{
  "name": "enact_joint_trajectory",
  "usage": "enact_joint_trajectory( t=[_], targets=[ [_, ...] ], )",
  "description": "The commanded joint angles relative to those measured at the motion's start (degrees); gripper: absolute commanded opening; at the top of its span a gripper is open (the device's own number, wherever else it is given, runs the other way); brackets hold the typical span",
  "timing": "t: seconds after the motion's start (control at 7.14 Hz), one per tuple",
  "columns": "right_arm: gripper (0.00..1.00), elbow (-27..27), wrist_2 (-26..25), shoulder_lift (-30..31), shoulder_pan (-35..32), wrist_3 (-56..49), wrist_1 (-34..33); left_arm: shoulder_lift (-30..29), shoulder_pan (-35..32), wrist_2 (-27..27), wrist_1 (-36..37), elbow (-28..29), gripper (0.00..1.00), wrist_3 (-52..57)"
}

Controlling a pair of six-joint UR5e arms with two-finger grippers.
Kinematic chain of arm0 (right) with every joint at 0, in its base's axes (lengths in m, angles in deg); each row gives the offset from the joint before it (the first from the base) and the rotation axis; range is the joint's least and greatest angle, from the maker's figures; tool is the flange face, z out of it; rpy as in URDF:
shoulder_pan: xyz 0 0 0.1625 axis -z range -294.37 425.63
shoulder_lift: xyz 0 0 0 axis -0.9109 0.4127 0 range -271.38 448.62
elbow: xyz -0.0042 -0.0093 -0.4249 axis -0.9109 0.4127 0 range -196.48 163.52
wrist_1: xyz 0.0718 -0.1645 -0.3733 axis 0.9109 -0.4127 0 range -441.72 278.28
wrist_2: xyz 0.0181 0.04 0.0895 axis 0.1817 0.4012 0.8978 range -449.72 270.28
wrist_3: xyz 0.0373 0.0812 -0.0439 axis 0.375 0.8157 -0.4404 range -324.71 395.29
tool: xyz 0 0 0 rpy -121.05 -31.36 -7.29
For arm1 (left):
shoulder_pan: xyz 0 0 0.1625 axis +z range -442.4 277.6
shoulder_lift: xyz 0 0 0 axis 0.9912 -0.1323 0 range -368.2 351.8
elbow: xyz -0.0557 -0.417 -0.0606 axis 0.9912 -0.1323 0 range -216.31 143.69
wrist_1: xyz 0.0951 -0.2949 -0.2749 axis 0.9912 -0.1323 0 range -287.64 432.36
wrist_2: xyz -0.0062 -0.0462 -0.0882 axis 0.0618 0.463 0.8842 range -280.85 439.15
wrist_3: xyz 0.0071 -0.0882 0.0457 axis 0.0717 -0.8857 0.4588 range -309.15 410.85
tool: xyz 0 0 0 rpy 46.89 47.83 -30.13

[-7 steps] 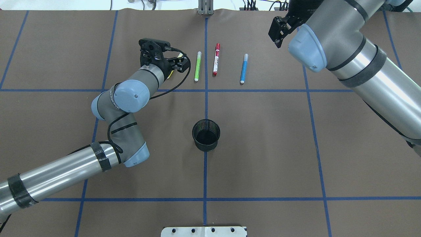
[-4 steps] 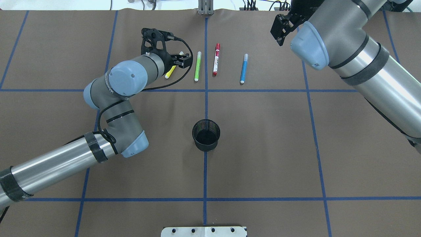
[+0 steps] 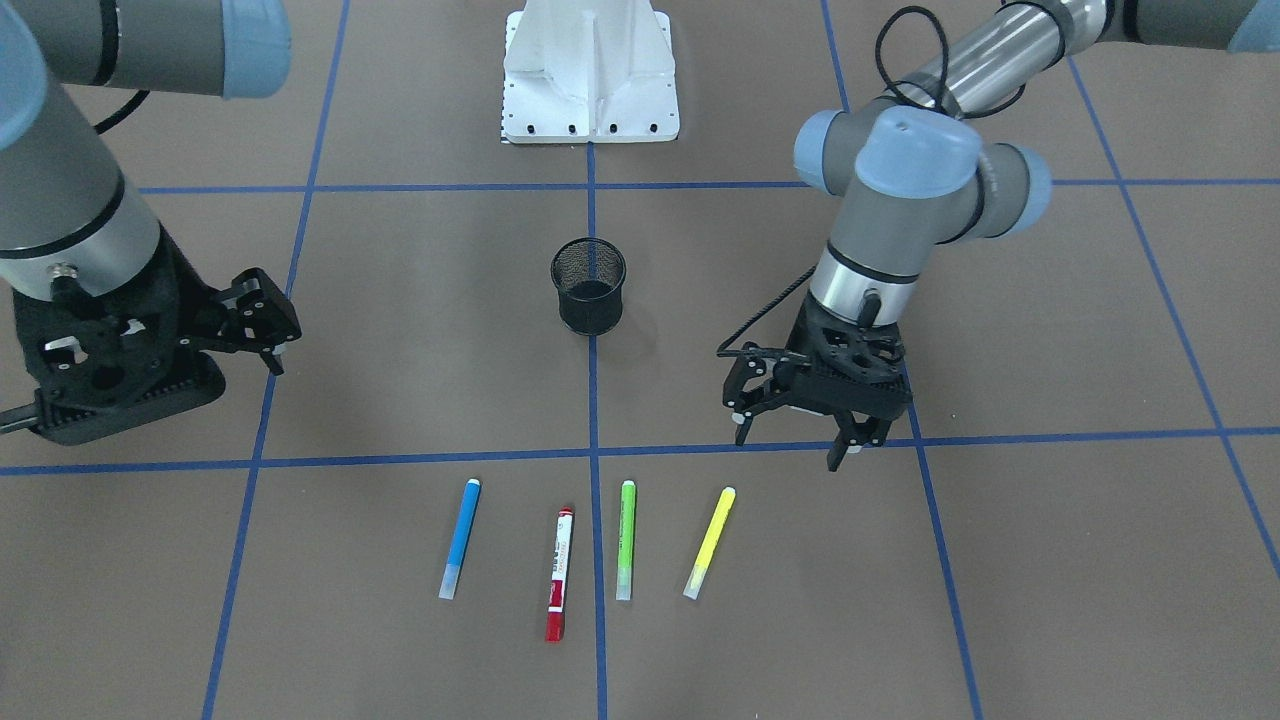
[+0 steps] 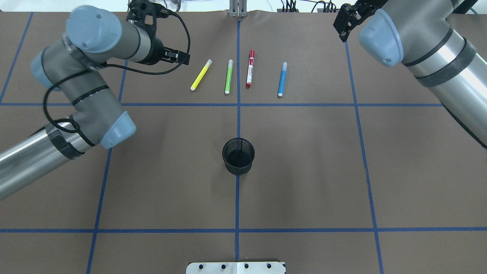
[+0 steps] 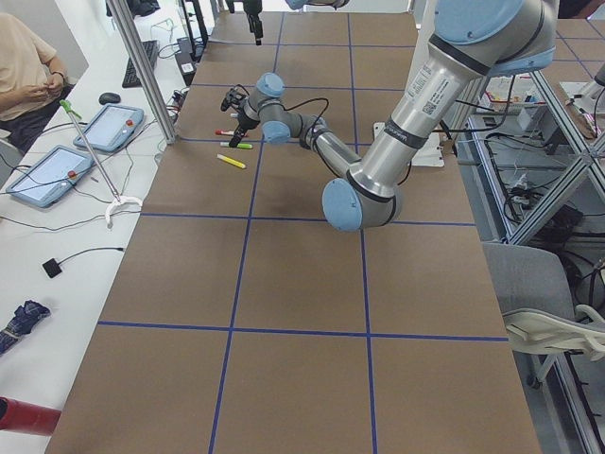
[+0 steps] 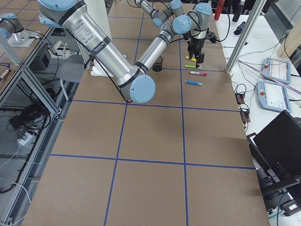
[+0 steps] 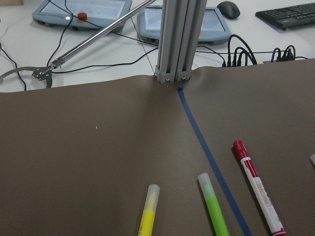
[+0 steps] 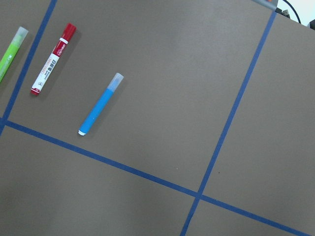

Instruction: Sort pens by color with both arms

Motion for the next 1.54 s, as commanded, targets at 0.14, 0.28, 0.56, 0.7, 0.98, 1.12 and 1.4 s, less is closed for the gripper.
enact_joint_trajectory(
  t=[0.14, 0.28, 0.56, 0.7, 0.98, 1.12, 1.4],
  targets=[
    [1.0, -0.7, 1.9, 7.8, -7.1, -12.1, 0.2, 6.4, -15.3, 14.9, 15.8, -4.5, 1.0, 22.8],
    [1.0, -0.8, 1.9, 10.9, -9.5, -15.8, 1.3, 10.3, -20.2, 17.4, 15.9, -4.3, 1.0, 28.2],
    [1.0, -0.3, 5.6, 19.7, -15.3, -16.1, 10.2, 16.5, -29.1, 21.9, 19.3, -3.3, 1.0, 41.7],
    [1.0, -0.2, 7.0, 23.3, -17.9, -17.1, 10.4, 18.5, -32.9, 23.1, 24.1, -3.3, 1.0, 43.6],
    [1.0, 0.0, 6.6, 30.7, -18.7, -17.9, 10.6, 25.6, -38.6, 23.1, 25.8, -2.9, 1.0, 53.5],
    [1.0, 0.0, 6.9, 32.7, -19.5, -17.7, 10.5, 27.6, -42.1, 23.2, 30.0, -3.1, 1.0, 53.5],
    [1.0, 0.0, 7.0, 34.2, -19.5, -17.2, 10.5, 31.7, -44.1, 23.0, 30.0, -4.8, 1.0, 53.3]
  ],
)
